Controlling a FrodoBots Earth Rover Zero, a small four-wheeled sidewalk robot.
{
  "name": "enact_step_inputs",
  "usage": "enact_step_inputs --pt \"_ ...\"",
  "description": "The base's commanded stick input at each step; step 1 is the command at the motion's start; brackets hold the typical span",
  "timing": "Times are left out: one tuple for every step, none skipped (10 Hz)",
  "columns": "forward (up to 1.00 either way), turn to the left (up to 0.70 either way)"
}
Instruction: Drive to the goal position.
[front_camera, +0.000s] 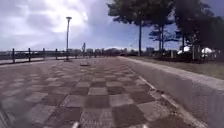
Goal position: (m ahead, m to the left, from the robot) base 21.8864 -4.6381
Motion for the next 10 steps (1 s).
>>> enact_step_inputs --pt "0.7 0.0" --pt "0.7 0.0" --pt "0.7 0.0" --pt "0.7 0.0" --pt "0.7 0.0" --pt "0.7 0.0" --pt "0.7 0.0" --pt "0.7 0.0" --pt "0.7 0.0" --pt "0.7 0.0"
